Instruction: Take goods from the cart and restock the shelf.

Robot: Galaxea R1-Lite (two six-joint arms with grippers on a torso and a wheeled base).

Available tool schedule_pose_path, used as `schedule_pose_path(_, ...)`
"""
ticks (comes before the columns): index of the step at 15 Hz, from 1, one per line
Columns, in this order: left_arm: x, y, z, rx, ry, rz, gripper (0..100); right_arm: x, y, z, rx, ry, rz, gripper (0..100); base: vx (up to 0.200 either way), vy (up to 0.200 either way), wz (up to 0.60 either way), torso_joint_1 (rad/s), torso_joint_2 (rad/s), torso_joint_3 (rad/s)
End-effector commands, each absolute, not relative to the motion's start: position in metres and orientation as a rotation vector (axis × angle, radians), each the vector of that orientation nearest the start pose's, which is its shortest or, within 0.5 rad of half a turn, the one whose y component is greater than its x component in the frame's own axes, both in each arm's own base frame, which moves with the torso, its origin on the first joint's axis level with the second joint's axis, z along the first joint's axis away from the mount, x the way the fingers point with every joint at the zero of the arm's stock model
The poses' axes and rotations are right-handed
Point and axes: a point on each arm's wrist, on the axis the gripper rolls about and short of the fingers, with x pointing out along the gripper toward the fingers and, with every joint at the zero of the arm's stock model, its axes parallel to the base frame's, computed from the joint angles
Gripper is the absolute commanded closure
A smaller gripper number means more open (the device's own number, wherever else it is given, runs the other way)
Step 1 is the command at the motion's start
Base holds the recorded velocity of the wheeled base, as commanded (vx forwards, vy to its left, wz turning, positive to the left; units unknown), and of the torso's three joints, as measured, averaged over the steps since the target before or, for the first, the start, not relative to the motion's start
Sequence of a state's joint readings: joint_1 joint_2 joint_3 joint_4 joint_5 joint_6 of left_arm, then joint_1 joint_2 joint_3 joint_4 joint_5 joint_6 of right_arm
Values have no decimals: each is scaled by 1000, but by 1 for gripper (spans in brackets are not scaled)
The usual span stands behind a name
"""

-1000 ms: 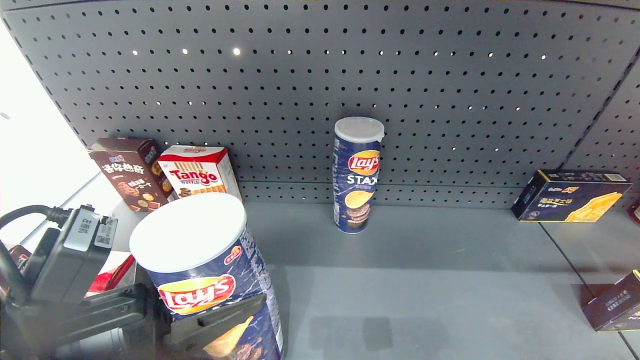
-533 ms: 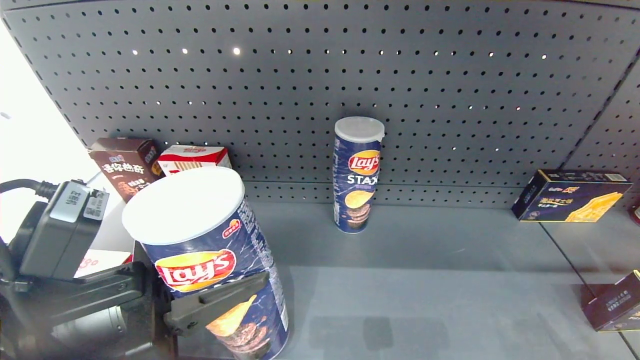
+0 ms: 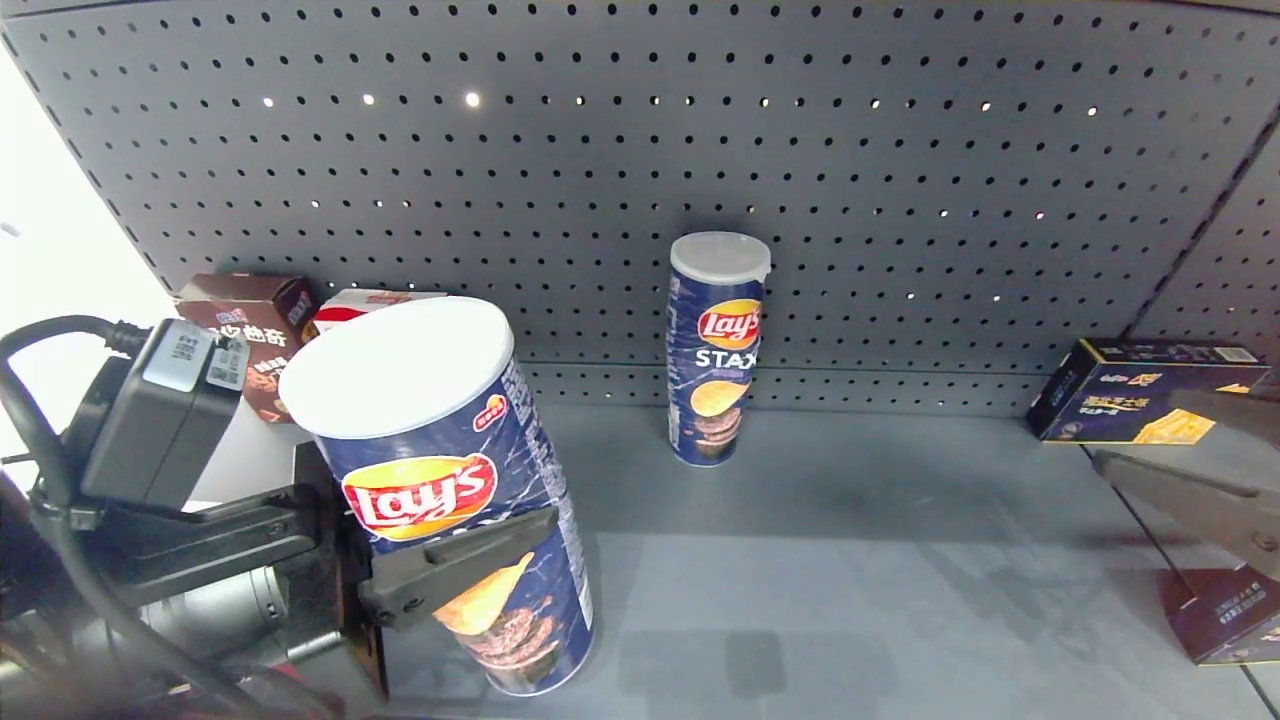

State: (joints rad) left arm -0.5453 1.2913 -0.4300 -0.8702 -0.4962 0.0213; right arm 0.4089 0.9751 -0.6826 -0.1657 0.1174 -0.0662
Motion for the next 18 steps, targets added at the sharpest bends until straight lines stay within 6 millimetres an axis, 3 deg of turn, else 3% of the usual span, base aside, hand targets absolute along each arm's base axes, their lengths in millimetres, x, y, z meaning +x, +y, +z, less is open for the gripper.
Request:
schedule_pose_path(1, 156, -107, 203, 20, -6, -1042, 100, 140, 67, 249, -96, 179, 560, 0, 0, 0, 0, 0, 0, 0)
schedule_pose_path(3, 156, -108, 203, 20, -5, -1042, 100, 152, 72, 250, -91, 173, 561, 0, 0, 0, 0, 0, 0, 0)
schedule_pose_path(8, 157, -108, 203, 20, -6, -1039, 100, 217, 89, 245, -175, 59, 731, 0, 0, 0, 0, 0, 0, 0)
schedule_pose_path(11, 156, -108, 201, 19, 4, -1034, 100, 252, 103, 258, -176, -15, 824, 0, 0, 0, 0, 0, 0, 0)
schedule_pose_path(15, 158, -108, 202, 19, 3, -1032, 100, 268, 119, 264, -164, -64, 1117, 0, 0, 0, 0, 0, 0, 0)
schedule_pose_path(18, 157, -108, 201, 19, 7, -1031, 100, 288, 128, 257, -179, -93, 1200, 0, 0, 0, 0, 0, 0, 0)
